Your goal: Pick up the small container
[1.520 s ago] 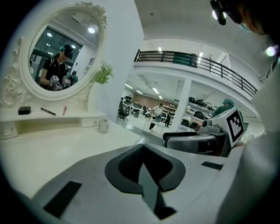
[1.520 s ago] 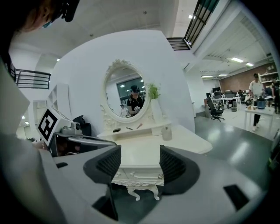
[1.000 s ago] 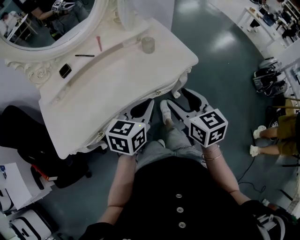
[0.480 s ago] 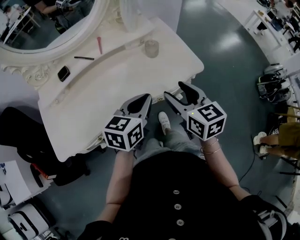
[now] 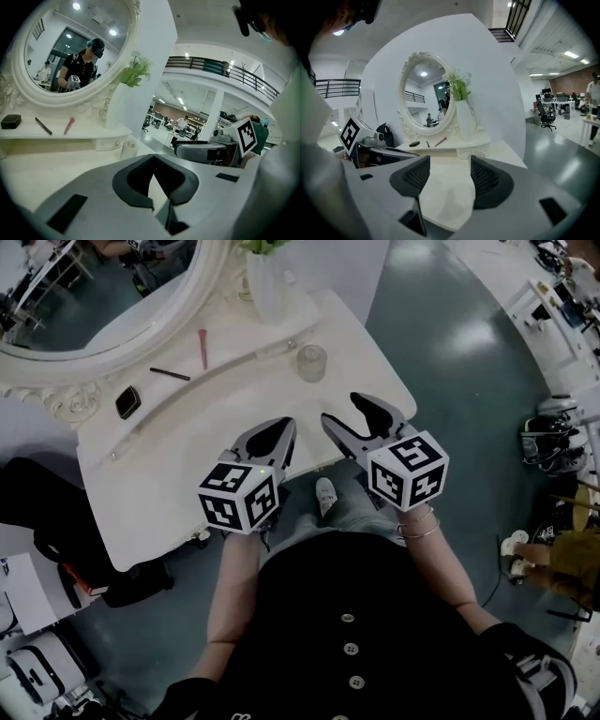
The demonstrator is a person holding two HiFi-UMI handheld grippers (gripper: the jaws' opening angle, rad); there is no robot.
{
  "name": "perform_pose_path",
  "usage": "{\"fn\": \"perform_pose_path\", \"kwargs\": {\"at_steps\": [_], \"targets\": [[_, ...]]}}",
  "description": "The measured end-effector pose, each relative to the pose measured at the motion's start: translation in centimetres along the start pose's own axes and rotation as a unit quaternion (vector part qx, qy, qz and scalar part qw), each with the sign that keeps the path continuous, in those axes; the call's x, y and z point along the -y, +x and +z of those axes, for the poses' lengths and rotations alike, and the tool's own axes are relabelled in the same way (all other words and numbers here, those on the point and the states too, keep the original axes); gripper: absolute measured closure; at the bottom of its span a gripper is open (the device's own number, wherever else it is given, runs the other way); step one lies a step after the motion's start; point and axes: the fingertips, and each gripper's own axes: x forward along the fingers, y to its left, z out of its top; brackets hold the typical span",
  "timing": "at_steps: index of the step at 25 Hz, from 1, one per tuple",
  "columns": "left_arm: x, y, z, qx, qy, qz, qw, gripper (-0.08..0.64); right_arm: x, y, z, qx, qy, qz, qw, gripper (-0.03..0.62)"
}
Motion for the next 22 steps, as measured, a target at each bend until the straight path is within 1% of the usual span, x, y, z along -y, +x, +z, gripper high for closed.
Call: {"fn": "perform_pose_path", "kwargs": {"at_steps": [6,10,16,22], "targets": [[-2.0,2.7,2.8,0.014,-0.003,0.016,0.9998,0.548,2.6,3.0,2.4,-0.003,-0.016,0.021,1.0,0.338],[-3.2,4.2,4.0,0.022,-0.008,0.028,0.9993,0.548,4.1,4.8,3.5,-0.005,-0.024,0.035,0.999,0.338],[-3.9,6.2,4.2,0.019,-0.017,0.038,0.9989,0.548,5.9,6.5,3.9,-0.012,-0.03,0.05,0.998,0.338],[-4.1,6.9,3.6,0.015,-0.029,0.047,0.9984,0.548,6.5,7.2,2.9,-0.025,-0.027,0.063,0.997,0.338]]}}
